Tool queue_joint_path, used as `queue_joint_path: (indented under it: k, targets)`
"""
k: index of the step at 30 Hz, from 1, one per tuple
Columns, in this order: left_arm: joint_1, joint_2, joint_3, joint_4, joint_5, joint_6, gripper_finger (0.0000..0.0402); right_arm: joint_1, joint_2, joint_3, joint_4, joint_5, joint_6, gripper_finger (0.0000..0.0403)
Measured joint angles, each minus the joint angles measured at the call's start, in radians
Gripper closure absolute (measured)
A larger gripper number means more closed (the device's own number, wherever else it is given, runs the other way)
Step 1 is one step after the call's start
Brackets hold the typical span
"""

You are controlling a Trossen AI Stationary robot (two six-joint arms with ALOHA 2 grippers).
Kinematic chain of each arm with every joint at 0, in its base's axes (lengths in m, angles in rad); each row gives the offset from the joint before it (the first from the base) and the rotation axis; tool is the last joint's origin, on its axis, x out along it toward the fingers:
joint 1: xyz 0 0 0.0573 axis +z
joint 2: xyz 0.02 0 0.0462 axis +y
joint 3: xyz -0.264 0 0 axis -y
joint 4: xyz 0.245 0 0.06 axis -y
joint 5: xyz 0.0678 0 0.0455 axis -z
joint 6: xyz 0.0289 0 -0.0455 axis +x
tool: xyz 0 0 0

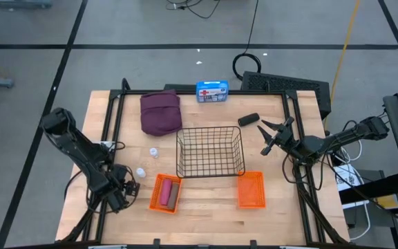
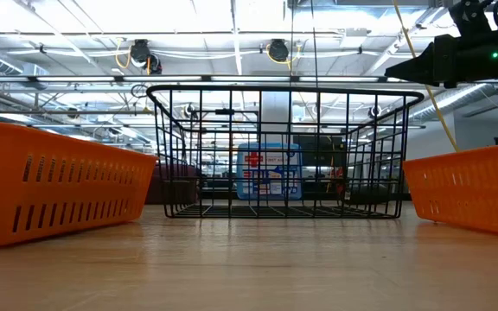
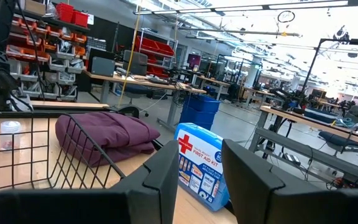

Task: Pick & Place Medicine items
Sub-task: Put the bottom white pill bottle into the right orange basket

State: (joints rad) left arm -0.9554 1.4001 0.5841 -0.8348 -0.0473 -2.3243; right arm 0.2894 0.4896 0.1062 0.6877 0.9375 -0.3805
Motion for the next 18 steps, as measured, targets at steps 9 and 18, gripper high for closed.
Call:
queue_joint_path:
  k: [9,18]
  targets:
    - [-0.039,0.030,0.033,-0.033,-0.008,-0.033,0.0144,0.000,0.000,0.000,0.000,0.000,0.000,0.0293]
    - [-0.048,0.035,0.036,-0.044,-0.096,-0.045,0.0144,0.000,0.000,0.000,-0.004,0.000,-0.001,0.0293]
